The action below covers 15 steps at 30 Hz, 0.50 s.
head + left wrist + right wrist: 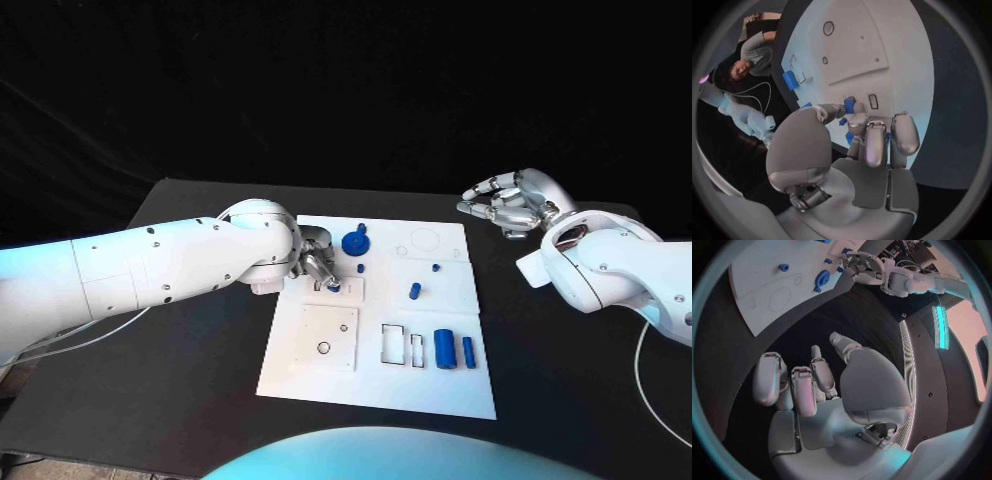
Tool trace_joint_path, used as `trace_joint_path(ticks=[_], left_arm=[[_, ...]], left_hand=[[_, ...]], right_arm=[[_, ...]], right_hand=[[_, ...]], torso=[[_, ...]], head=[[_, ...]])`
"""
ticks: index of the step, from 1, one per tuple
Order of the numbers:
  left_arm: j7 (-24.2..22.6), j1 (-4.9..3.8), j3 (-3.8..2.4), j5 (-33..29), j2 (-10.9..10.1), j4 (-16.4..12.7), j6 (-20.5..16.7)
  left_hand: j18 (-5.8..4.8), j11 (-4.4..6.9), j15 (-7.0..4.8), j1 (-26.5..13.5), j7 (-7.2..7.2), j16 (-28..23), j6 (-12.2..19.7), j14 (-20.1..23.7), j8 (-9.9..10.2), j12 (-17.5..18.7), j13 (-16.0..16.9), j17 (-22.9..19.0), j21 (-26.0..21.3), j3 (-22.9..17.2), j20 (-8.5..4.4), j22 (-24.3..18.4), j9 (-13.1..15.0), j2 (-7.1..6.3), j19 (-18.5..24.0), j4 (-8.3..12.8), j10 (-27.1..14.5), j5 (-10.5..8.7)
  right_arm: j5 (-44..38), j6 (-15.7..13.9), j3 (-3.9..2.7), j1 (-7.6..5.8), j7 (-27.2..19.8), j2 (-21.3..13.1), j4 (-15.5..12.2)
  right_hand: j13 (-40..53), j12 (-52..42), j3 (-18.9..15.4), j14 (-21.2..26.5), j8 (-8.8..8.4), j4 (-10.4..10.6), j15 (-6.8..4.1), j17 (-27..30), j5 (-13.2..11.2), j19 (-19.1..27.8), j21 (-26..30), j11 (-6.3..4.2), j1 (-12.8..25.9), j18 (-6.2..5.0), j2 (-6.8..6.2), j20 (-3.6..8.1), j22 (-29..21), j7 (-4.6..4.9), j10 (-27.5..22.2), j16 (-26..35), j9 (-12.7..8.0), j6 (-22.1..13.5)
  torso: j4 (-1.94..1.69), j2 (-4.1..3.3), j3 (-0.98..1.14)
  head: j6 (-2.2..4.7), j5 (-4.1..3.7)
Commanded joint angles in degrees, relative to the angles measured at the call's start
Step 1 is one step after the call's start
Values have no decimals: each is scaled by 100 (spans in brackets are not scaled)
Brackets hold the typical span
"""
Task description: Assemble the parts on the task board
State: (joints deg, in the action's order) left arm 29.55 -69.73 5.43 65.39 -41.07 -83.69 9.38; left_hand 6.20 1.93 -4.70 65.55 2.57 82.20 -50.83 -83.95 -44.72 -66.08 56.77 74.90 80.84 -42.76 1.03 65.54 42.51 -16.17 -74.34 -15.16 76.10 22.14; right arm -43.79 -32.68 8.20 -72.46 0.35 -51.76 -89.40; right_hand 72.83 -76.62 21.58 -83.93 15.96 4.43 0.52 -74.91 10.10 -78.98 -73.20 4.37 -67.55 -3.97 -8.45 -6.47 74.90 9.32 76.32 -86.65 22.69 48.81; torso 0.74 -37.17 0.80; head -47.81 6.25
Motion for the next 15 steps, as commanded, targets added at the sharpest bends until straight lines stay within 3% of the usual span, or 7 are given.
trace_joint_path(ticks=[1,15], left_arm=[[21,10,7,30,22,4,175],[21,10,8,28,109,64,173]], left_hand=[[-105,-9,-44,-15,0,25,-31,-279,-24,-28,-3,214,30,-1333,14,9,10,70,-34,1354,33,18],[-113,26,-65,-231,-51,27,-68,-282,-68,-97,54,220,40,-1236,13,48,75,174,-43,1258,118,-26]], right_arm=[[-22,18,0,5,-46,0,-4],[-23,16,0,7,-51,-3,-8]], right_hand=[[-5,16,-8,-373,20,40,-23,-526,14,24,20,14,-8,-61,-33,11,156,-1,-32,24,5,-55],[-12,21,-12,-372,30,49,-23,-521,21,34,40,14,-9,-65,-35,11,143,-1,-37,28,8,-63]], torso=[[2,-3,0],[5,-4,0]], head=[[-3,-2],[-32,-16]])
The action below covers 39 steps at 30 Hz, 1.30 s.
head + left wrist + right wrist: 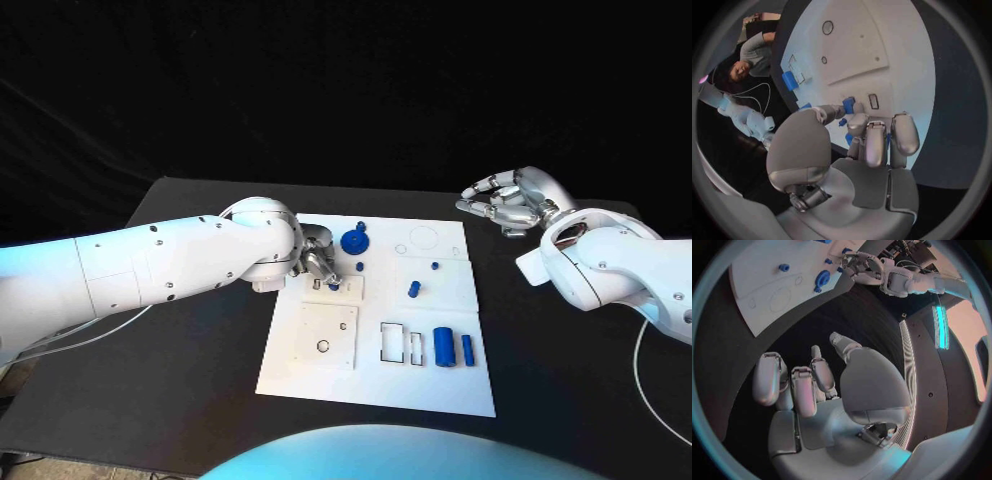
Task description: Assemble the parts on the task board
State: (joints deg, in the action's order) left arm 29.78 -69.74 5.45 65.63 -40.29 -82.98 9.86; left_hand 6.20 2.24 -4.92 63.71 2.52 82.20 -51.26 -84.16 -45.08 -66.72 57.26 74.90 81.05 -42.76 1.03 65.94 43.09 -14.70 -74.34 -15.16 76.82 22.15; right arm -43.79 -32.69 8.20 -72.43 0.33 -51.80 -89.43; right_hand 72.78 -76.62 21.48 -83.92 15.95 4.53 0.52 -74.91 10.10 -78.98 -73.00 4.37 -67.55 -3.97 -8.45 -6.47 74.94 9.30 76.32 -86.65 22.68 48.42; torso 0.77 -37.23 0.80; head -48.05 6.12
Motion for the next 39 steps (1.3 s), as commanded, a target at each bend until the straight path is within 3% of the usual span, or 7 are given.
trace_joint_path(ticks=[1,15,26,32,39], left_arm=[[-2,11,6,0,35,-1,129],[-7,12,6,-22,70,64,145],[-17,13,6,-23,54,90,106],[-21,13,5,-23,41,86,86],[-22,13,-21,-38,-12,49,0]], left_hand=[[-113,0,-46,-70,-51,27,-26,-261,-35,-37,8,219,17,-1213,13,5,23,31,-40,1244,52,-33],[-121,64,-93,-542,-152,25,-100,-262,11,-97,48,221,-20,-543,-2,21,72,-55,-51,698,88,-95],[-125,66,-98,-676,-155,25,-251,-265,142,-169,104,230,-47,849,-14,31,45,24,-83,-133,86,-94],[-127,60,-94,-761,-149,24,-278,-264,170,-185,117,229,-50,1198,-14,41,47,73,-93,-158,92,-103],[-127,61,-94,-795,-152,24,-290,-264,175,-191,121,230,-52,1294,-15,40,49,91,-93,-159,95,-103]], right_arm=[[-23,16,0,5,-49,0,-5],[-23,3,0,9,-67,-6,-5],[-20,-6,0,13,-91,-13,-2],[-20,-4,0,14,-97,-18,-1],[-20,-3,0,17,-100,-21,2]], right_hand=[[-6,21,-2,-372,30,38,-23,-521,21,34,20,14,-9,-65,-35,11,139,1,-37,27,9,-23],[-30,39,-12,-367,37,57,-23,-500,22,46,44,16,4,-71,-37,11,122,3,-56,37,11,-36],[-47,52,-29,-360,42,80,-21,-470,20,64,77,18,24,-78,-46,11,98,6,-71,50,12,-58],[-68,68,-37,-351,45,92,-20,-438,18,76,97,19,33,-82,-50,11,84,6,-88,64,13,-69],[-83,80,-44,-347,48,103,-20,-422,17,85,114,20,41,-86,-52,10,72,7,-100,71,14,-78]], torso=[[2,2,2],[-3,9,2],[-3,8,2],[0,6,2],[-6,12,2]], head=[[-9,-4],[-32,-23],[-13,-33],[-16,-34],[-6,-40]])
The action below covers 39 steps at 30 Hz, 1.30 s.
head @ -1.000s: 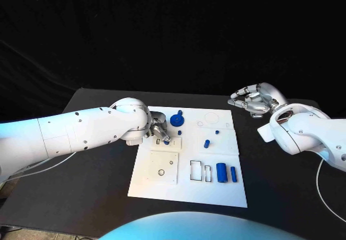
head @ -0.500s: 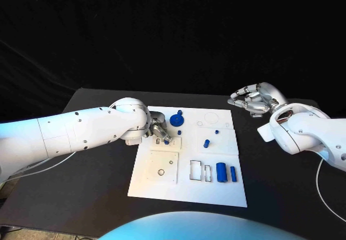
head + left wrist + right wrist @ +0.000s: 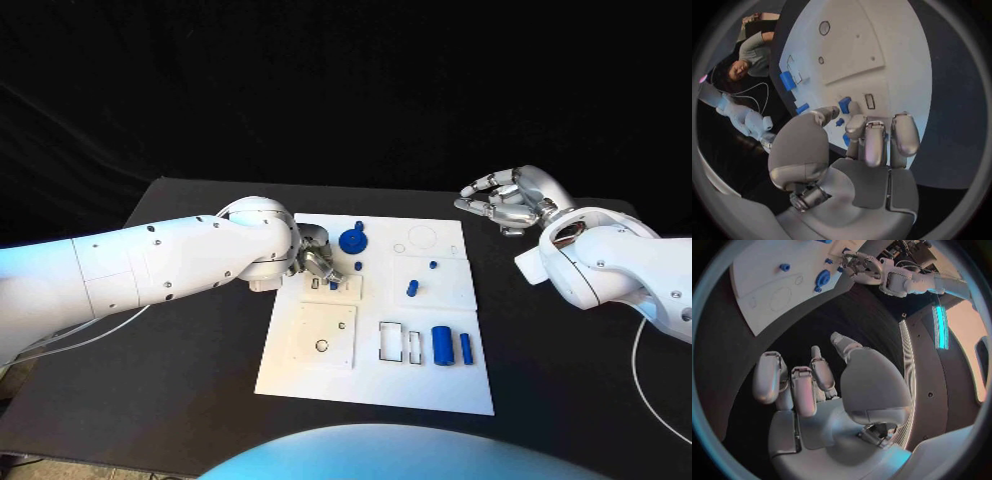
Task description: Assemble the parts on the task board
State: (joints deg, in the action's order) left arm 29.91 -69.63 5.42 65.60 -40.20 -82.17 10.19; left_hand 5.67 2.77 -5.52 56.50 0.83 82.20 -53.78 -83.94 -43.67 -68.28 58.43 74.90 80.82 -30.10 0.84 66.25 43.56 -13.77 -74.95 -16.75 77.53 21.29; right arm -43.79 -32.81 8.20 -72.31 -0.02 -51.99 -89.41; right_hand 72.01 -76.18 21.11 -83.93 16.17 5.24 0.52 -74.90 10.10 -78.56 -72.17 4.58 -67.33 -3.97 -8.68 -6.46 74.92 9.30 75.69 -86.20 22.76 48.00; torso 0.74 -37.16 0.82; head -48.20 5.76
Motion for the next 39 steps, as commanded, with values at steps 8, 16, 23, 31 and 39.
trace_joint_path(ticks=[8,16,23,31,39], left_arm=[[-41,-28,-209,-133,-181,-128,-122],[-54,-277,-408,-492,-338,-122,-134],[-99,-554,-462,-578,-288,325,-87],[-130,-628,-442,-336,-32,866,67],[-100,-609,-347,-179,169,1215,376]], left_hand=[[-67,4,-34,-101,23,23,-21,-286,53,21,-76,228,-45,94,5,-27,-1,18,-12,-2,-15,-11],[-44,-165,102,11,228,17,344,-281,582,119,-206,221,-125,350,79,-165,-263,115,74,4,-156,19],[14,-301,217,211,384,5,535,-270,974,602,-825,198,-279,540,172,-457,-476,92,264,0,-593,23],[32,-350,262,287,434,7,582,-268,1066,791,-1056,198,-334,625,215,-545,-546,91,319,0,-752,22],[67,-391,299,267,475,-29,625,-243,1143,1157,-1524,140,-434,720,251,-725,-606,122,432,-8,-1034,1]], right_arm=[[-20,15,0,16,-65,2,30],[-20,11,0,22,-60,1,59],[-20,12,0,24,-56,2,63],[-20,16,0,24,-51,1,44],[-20,17,0,24,-60,0,21]], right_hand=[[-11,40,-14,-345,29,43,-19,-416,16,49,43,-1,25,-89,-31,10,66,7,-42,31,6,-43],[-11,40,-14,-345,29,43,-19,-416,16,49,43,-1,25,-89,-31,10,66,7,-42,31,6,-43],[-11,40,-14,-345,29,43,-19,-416,16,49,43,-1,25,-89,-31,10,66,7,-42,31,6,-43],[-11,40,-14,-345,29,43,-19,-416,16,49,43,-1,25,-89,-31,10,66,7,-42,31,6,-43],[-10,38,-23,-343,41,64,-19,-408,18,45,44,-1,32,-88,-26,9,68,7,-39,37,10,-56]], torso=[[0,10,-3],[10,-4,-4],[-9,-15,-10],[-3,-23,-19],[3,-40,-24]], head=[[79,-22],[134,-24],[165,-35],[149,12],[159,31]])
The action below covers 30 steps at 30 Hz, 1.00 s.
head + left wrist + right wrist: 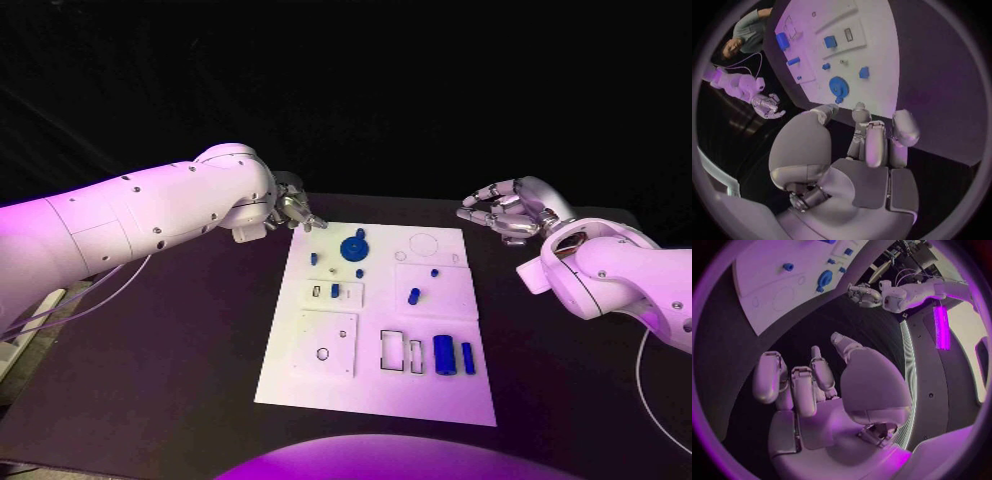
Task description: Assemble the parts on the task board
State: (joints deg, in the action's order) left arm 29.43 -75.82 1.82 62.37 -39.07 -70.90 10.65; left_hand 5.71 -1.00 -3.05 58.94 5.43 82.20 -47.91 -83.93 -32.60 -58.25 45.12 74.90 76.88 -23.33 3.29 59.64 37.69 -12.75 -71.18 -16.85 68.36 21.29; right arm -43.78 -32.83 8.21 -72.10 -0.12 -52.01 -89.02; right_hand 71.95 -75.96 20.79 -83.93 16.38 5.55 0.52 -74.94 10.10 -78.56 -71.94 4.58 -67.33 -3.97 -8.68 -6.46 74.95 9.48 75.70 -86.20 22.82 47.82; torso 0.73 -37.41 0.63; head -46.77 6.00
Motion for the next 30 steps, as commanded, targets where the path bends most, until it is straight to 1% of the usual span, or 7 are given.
trace_joint_path(ticks=[1,5,9,14,21,24,30], left_arm=[[-48,20,28,155,82,139,364],[-41,53,70,163,167,287,421],[-41,95,122,130,259,404,500],[-42,149,165,93,320,466,562],[-43,214,189,16,370,506,602],[-44,225,192,-8,376,505,619],[-42,233,196,-34,374,500,678]], left_hand=[[63,-15,53,22,16,-29,38,-243,37,165,-206,140,-42,45,6,-68,-21,20,58,1,-125,1],[68,-26,64,15,28,-38,51,-234,61,278,-349,126,-61,82,19,-92,-40,28,72,2,-207,-3],[66,-29,67,15,30,-39,54,-233,67,283,-354,125,-59,89,21,-83,-45,31,67,2,-211,-4],[64,-29,68,16,30,-35,54,-234,68,289,-362,131,-55,90,22,-73,-47,35,60,2,-215,-3],[53,-29,70,27,28,-25,37,-238,68,260,-324,147,-32,92,27,-17,-53,62,23,4,-187,1],[51,-22,66,50,20,-11,1,-245,61,226,-289,167,-28,94,30,-5,-60,90,12,7,-144,5],[48,-9,57,99,5,0,-59,-252,48,171,-234,181,-18,102,32,19,-71,116,-9,11,-80,10]], right_arm=[[-21,17,0,4,-55,2,-20],[-21,10,0,4,-70,4,-28],[-21,8,0,4,-81,13,-30],[-21,5,0,4,-88,17,-30],[-21,-3,0,4,-94,19,-27],[-21,-3,0,4,-94,20,-24],[-21,-3,0,5,-92,23,-18]], right_hand=[[-4,15,9,-343,19,33,-19,-405,18,46,22,-1,32,-88,-27,9,65,-11,-39,37,5,-37],[-13,22,9,-342,23,35,-20,-401,20,47,26,-1,30,-89,-25,9,62,-12,-46,39,6,-39],[-13,22,9,-342,23,35,-20,-401,20,47,26,-1,30,-89,-25,9,62,-12,-46,39,6,-39],[-13,22,9,-342,23,35,-20,-401,20,47,26,-1,30,-89,-25,9,62,-12,-46,39,6,-39],[-20,27,9,-339,28,39,-20,-388,25,54,39,-2,25,-91,-22,10,53,-12,-51,45,8,-42],[-20,27,9,-339,28,39,-20,-388,25,54,39,-2,25,-91,-22,10,53,-12,-51,45,8,-42],[-20,27,9,-339,28,39,-20,-388,25,54,39,-2,25,-91,-22,10,53,-12,-51,45,8,-42]], torso=[[4,-16,-7],[-1,-13,-9],[2,-4,-4],[7,-7,-2],[2,-7,-2],[-1,-1,0],[0,0,2]], head=[[15,5],[0,10],[-21,6],[-29,7],[-38,-8],[-52,-12],[-57,-13]])
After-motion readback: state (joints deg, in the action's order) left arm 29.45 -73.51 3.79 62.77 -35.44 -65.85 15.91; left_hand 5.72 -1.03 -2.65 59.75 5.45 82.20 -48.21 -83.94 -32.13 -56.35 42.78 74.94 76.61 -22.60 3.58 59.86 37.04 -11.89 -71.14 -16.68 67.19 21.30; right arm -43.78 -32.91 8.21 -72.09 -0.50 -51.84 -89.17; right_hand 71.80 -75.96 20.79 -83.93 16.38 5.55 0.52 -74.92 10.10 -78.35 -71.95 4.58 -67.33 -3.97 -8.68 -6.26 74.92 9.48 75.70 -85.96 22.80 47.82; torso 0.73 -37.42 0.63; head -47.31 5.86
